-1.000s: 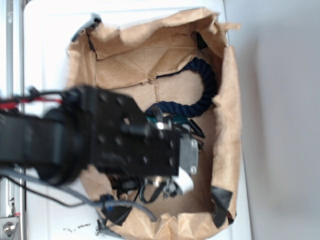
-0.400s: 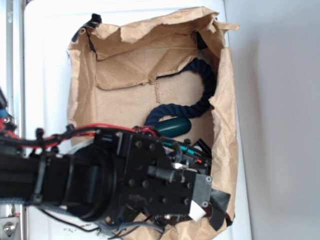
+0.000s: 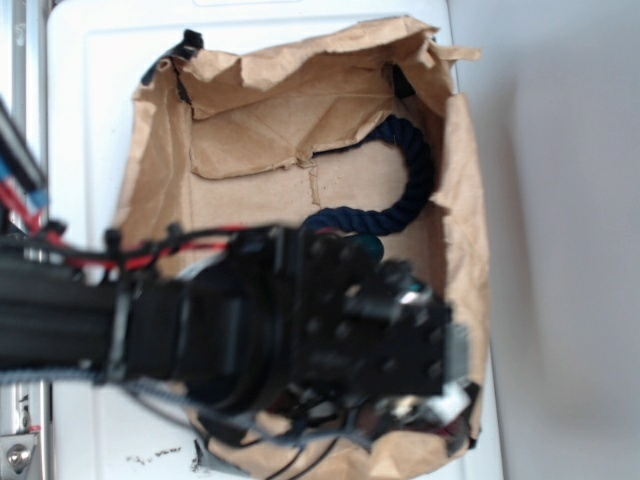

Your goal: Grab the gray animal.

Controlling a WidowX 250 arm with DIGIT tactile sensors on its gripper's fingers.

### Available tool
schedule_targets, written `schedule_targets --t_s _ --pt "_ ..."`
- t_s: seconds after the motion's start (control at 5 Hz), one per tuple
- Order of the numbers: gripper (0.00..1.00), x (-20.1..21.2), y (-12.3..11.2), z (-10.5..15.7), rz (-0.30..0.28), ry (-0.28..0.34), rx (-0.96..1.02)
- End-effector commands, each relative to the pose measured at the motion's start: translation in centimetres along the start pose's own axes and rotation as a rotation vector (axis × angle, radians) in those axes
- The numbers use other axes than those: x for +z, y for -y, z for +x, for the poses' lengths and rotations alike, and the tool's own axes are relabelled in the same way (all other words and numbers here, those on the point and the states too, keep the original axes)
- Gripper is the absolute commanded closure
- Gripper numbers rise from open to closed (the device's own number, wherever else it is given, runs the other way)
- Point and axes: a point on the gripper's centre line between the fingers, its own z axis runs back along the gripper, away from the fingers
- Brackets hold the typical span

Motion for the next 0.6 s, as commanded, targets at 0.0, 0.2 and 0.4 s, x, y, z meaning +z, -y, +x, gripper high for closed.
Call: schedule_targets --t_s 0.0,0.2,0.4 --pt "1.0 9.1 -0.8 -3.0 -0.004 0.024 0.211" --pt "1.0 13.9 -1.6 -4.5 -0.019 0.036 0.301" --pt "1.0 15.6 -2.5 -6.3 -0.013 0.089 0.364"
